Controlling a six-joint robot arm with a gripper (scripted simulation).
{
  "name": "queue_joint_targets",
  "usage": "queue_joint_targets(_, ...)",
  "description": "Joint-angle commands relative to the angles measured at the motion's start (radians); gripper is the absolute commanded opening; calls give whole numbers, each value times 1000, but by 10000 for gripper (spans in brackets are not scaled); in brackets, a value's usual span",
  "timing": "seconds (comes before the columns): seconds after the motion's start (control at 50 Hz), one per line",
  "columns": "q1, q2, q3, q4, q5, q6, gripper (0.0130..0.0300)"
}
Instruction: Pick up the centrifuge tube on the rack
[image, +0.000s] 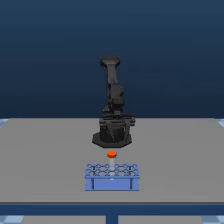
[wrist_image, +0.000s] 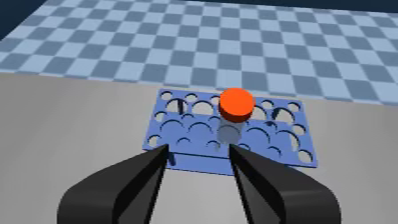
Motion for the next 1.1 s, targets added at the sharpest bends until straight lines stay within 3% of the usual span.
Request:
queue_joint_targets(0.02, -12, 19, -14, -25, -8, 33, 300)
queue_joint_targets(0.4, -43, 105, -80, -34, -21, 40, 300)
queue_joint_targets(0.76, -80, 233, -197, 70, -18, -60, 300)
queue_joint_targets(1.1, -91, 279, -245, 150, -11, -136, 300)
